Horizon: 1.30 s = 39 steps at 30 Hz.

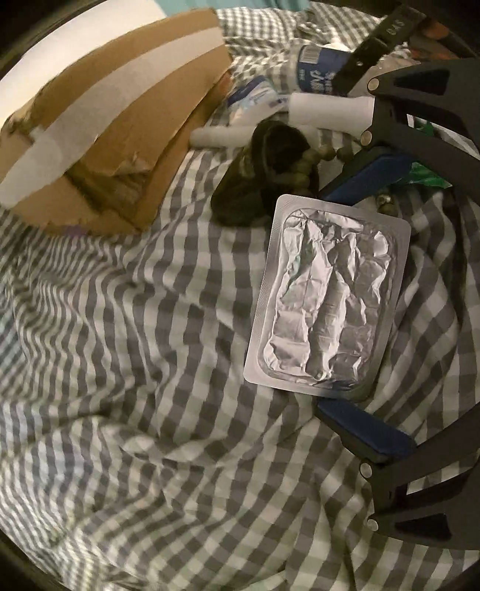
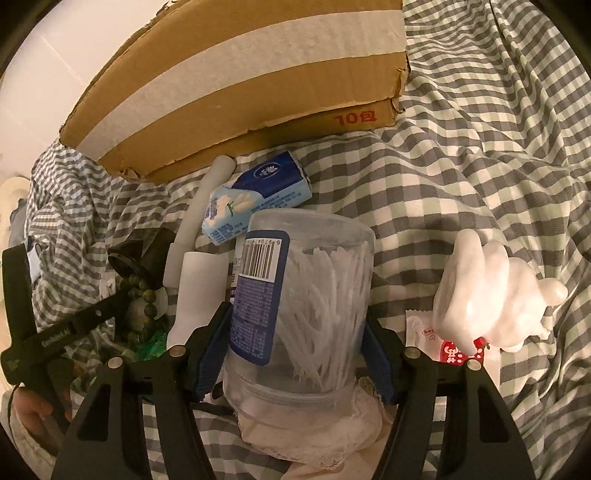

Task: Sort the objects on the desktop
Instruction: 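Grasp the foil blister pack with the left gripper while the right grasps the clear swab tub, then carry the blister pack and swab tub over the cardboard box and release them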

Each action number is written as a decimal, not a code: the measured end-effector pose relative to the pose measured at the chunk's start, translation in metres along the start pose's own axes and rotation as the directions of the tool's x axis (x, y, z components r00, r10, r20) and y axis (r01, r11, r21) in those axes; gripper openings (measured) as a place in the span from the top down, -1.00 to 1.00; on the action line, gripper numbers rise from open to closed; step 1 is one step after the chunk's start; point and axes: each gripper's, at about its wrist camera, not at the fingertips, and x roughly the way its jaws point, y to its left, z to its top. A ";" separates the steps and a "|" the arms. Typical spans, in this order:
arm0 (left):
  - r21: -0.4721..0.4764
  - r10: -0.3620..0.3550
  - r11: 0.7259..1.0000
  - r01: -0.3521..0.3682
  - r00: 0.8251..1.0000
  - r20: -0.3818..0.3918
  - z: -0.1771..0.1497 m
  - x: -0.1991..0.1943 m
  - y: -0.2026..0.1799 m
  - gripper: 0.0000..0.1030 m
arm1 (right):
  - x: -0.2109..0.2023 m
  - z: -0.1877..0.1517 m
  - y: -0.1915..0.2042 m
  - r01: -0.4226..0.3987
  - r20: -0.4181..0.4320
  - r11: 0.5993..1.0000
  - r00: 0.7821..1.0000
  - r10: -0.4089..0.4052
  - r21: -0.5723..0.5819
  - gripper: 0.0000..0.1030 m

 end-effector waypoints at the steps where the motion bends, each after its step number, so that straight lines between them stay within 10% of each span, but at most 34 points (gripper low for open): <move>1: -0.005 0.005 1.000 -0.005 1.000 -0.009 0.000 0.002 0.001 -1.00 | 0.000 0.000 0.000 0.000 -0.001 1.000 1.000 0.000 0.000 -0.27; 21: 0.032 0.007 0.999 -0.007 1.000 0.009 -0.008 0.000 -0.008 -0.97 | -0.004 -0.005 0.004 -0.010 0.022 0.999 1.000 0.010 -0.034 -0.23; 39: 0.130 -0.013 0.991 -0.027 0.954 0.298 -0.022 -0.122 -0.028 -0.97 | -0.126 -0.022 0.034 -0.010 0.225 0.990 0.974 0.041 -0.138 -0.23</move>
